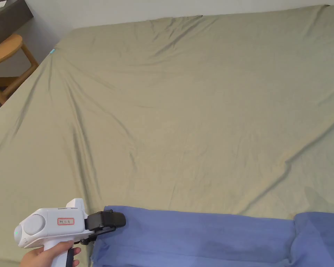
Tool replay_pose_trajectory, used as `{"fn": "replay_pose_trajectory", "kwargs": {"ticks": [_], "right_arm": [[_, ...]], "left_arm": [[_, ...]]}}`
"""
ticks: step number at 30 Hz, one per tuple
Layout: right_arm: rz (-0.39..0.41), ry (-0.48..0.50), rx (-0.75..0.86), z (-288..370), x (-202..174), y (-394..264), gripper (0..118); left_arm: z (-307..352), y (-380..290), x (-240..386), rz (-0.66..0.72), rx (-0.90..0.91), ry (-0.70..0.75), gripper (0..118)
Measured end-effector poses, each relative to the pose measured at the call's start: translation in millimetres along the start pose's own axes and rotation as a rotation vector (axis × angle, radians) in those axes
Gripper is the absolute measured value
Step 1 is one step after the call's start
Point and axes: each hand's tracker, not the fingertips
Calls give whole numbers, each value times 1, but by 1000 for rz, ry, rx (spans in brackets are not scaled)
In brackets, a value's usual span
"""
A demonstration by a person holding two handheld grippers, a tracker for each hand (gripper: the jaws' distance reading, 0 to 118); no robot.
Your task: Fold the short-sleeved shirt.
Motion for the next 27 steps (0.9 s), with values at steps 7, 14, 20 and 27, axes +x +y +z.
{"fn": "replay_pose_trajectory", "kwargs": {"ticks": [7, 14, 20, 27], "right_arm": [[-12, -5, -4, 3, 4, -1, 0], [-15, -5, -11, 5, 8, -2, 0], [-19, -8, -12, 7, 11, -2, 0], [-27, -18, -1, 11, 16, -1, 0]], "left_arm": [[3, 6, 16, -153, -63, 67, 32], [26, 11, 23, -175, -46, 95, 4], [32, 10, 55, -196, -57, 24, 4], [32, -5, 145, -263, -81, -96, 4]]}}
